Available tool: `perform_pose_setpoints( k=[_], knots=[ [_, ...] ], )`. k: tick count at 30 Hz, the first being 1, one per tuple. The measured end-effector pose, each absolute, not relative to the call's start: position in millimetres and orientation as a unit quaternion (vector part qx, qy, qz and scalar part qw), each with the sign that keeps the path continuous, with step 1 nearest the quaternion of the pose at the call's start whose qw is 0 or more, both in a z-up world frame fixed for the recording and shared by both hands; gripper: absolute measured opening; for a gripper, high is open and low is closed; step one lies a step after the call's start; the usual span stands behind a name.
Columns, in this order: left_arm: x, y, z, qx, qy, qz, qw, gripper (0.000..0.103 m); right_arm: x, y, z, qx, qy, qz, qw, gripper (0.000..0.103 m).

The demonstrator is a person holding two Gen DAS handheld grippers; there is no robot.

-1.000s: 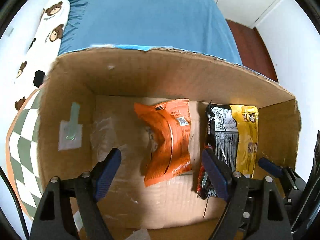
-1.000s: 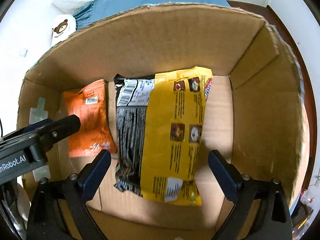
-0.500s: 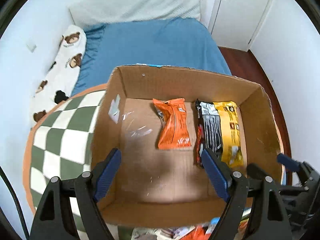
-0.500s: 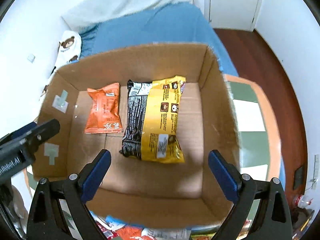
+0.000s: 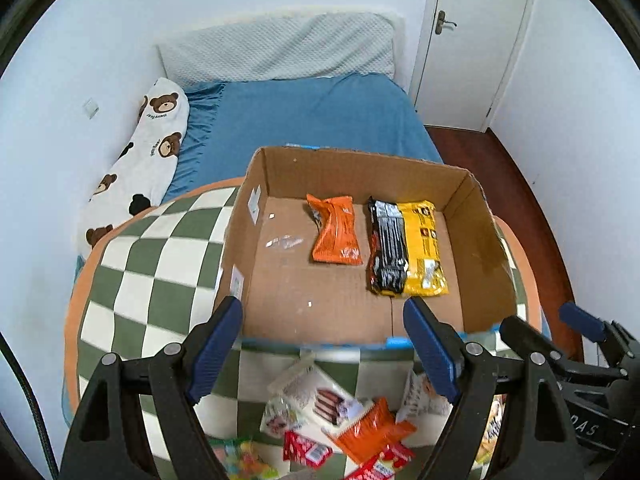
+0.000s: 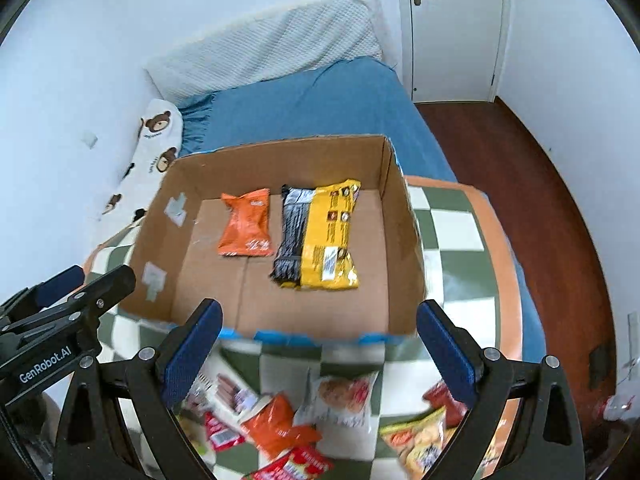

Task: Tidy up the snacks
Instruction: 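Grasp the orange packet with the right tool while the left tool grasps the white Franzzi pack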

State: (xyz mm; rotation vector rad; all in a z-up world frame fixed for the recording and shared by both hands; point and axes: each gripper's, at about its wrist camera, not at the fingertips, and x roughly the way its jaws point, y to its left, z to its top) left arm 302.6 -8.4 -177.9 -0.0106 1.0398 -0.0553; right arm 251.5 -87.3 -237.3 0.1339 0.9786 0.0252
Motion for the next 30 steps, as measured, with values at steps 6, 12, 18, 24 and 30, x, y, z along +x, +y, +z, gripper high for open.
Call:
perform_pose_setpoints(
  k=[6, 12, 18, 24, 30],
  knots=[
    [263, -3, -223, -0.011, 0.549, -0.017, 0.835, 0.082, 216, -94, -273, 0.093, 0.517, 0.027, 0.851, 0.100],
    [229, 21, -317, -0.006, 0.640, 0.035, 0.768, 0.082, 190, -105, -353, 0.141, 0.597, 0.049, 0.789, 0.100],
    [208, 74, -366, -0.097, 0.684, 0.095, 0.717, 0.082, 187, -82, -415, 0.175, 0.650, 0.075, 0.735, 0.097],
    [197, 118, -379, -0.168, 0.694, 0.128, 0.688, 0.082, 198, -66, -469, 0.308, 0.672, 0.051, 0.671, 0.092],
    [228, 113, -376, -0.205, 0.689, 0.088, 0.689, 0.082, 208, -40, -481, 0.307, 0.664, 0.007, 0.682, 0.075]
  ],
)
